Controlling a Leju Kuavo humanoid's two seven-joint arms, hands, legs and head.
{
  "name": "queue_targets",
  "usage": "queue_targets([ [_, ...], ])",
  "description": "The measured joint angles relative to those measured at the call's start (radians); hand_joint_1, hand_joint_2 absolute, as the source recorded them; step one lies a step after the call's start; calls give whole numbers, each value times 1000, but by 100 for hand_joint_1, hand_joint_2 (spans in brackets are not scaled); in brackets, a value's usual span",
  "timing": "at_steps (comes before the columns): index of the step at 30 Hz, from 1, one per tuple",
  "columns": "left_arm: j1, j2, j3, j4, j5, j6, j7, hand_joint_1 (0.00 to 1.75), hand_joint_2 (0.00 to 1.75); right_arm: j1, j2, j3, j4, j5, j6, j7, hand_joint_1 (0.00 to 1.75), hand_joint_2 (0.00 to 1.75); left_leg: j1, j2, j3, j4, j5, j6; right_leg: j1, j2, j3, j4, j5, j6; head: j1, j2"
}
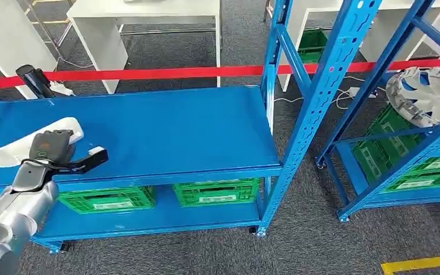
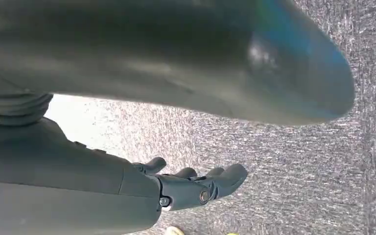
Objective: Take the parts from the cabinet and place them on the table.
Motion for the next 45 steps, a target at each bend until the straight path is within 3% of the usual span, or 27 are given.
queue_targets([
  [6, -74, -53, 1, -25, 4, 33, -76, 175, 175, -2, 1, 0, 0, 5, 0, -15, 0, 0, 0, -1, 0, 0, 0, 0, 0, -1, 1, 0, 1, 1, 0, 0],
  [13, -169, -118, 0, -69, 98, 2, -247, 175, 175, -2, 3, -1, 0, 8, -3, -22, 0, 0, 0, -1, 0, 1, 0, 0, 0, -1, 1, 0, 1, 1, 0, 0],
  [17, -205, -159, -4, -130, 232, -83, -363, 175, 175, -3, 3, -2, 0, 12, 3, -24, 0, 0, -1, 0, 0, 1, 0, 0, 0, 0, 1, 0, 1, 1, 0, 0],
  [18, -209, -167, -15, -156, 279, -118, -381, 175, 175, -3, 3, -2, 0, 14, 3, -27, 0, 0, -4, 1, -1, 4, -2, 3, -7, 0, 1, -2, 3, 5, 0, 0],
  [23, -212, -177, -74, -259, 400, -217, -407, 175, 175, -3, 5, -2, 0, 21, 3, -34, 0, 0, -8, 1, -1, 7, -7, 12, -10, 1, 2, -2, 1, 14, 0, 0],
  [26, -215, -171, -120, -318, 459, -257, -404, 175, 175, -5, 6, -2, 0, 21, 3, -37, 0, 0, -11, 1, 5, -8, 1, 27, -11, 1, 10, -13, 5, 28, 0, 0],
  [28, -220, -171, -142, -342, 470, -264, -401, 175, 175, -7, 6, -2, 0, 21, 3, -37, 0, 0, -1, 7, 20, -29, 12, 37, -11, -7, -6, 30, -32, 28, 2, 0],
  [30, -229, -166, -173, -351, 488, -278, -372, 175, 175, -8, 6, -4, 0, 19, 3, -30, 0, 0, -2, 9, 18, -28, 13, 40, -11, -8, -80, 181, -110, 29, 2, 0],
  [31, -232, -162, -192, -352, 496, -285, -355, 175, 175, -8, 6, -6, 0, 18, 2, -28, 0, 0, -2, 9, 16, -25, 12, 40, -11, -8, -117, 253, -135, 31, 2, 0],
  [32, -233, -157, -211, -354, 500, -288, -341, 175, 175, -7, 6, -7, 0, 16, 2, -27, 0, 0, -1, 9, 13, -23, 11, 40, -13, -8, -143, 297, -136, 34, 2, 0],
  [33, -233, -150, -228, -355, 506, -290, -330, 175, 175, -7, 6, -7, 0, 16, 3, -26, 0, 0, 0, 9, 13, -21, 11, 39, -16, -8, -142, 288, -113, 35, 2, 0],
  [34, -233, -135, -247, -357, 519, -291, -320, 175, 175, -8, 5, -8, 0, 15, 3, -26, 0, 0, 2, 9, 11, -16, 9, 35, -19, -10, -116, 224, -64, 37, 2, 0],
  [36, -234, -116, -268, -364, 537, -290, -319, 175, 175, -8, 5, -9, 0, 15, 3, -26, 0, 0, 7, 10, 7, 0, 1, 23, -27, -14, -30, 51, 17, 42, 2, 0],
  [37, -235, -108, -277, -367, 542, -287, -319, 175, 175, -9, 5, -10, 0, 15, 5, -26, 0, 0, 3, 10, 0, 6, -1, 13, -23, -13, -18, 31, -7, 41, 2, 0],
  [38, -234, -95, -285, -368, 544, -283, -318, 175, 175, -8, 7, -11, 0, 16, 6, -27, 0, 0, 0, 10, -2, 11, -1, 6, -19, -5, -35, 48, 23, 28, 0, 0],
  [39, -234, -88, -293, -368, 547, -278, -317, 175, 175, -7, 7, -12, 0, 18, 6, -25, 0, 0, -1, 9, -5, 16, 0, 0, -22, -5, -33, 36, 9, 24, 0, 0],
  [42, -233, -68, -309, -369, 550, -272, -315, 175, 175, -9, 7, -13, 0, 19, 6, -27, 0, 0, 5, 7, -15, 15, 7, -21, -23, -7, -44, 33, 22, -5, 0, 0],
  [43, -232, -64, -314, -369, 551, -272, -311, 175, 175, -10, 8, -13, 0, 20, 6, -28, 0, 0, 6, 9, -27, 40, -28, -24, -22, -9, -47, 30, 29, -13, -3, 0],
  [45, -232, -53, -330, -368, 556, -266, -301, 175, 175, -11, 7, -13, 0, 21, 6, -30, 0, 0, 6, 8, -75, 183, -128, -31, -20, -9, -62, 29, 42, -21, -4, 0],
])
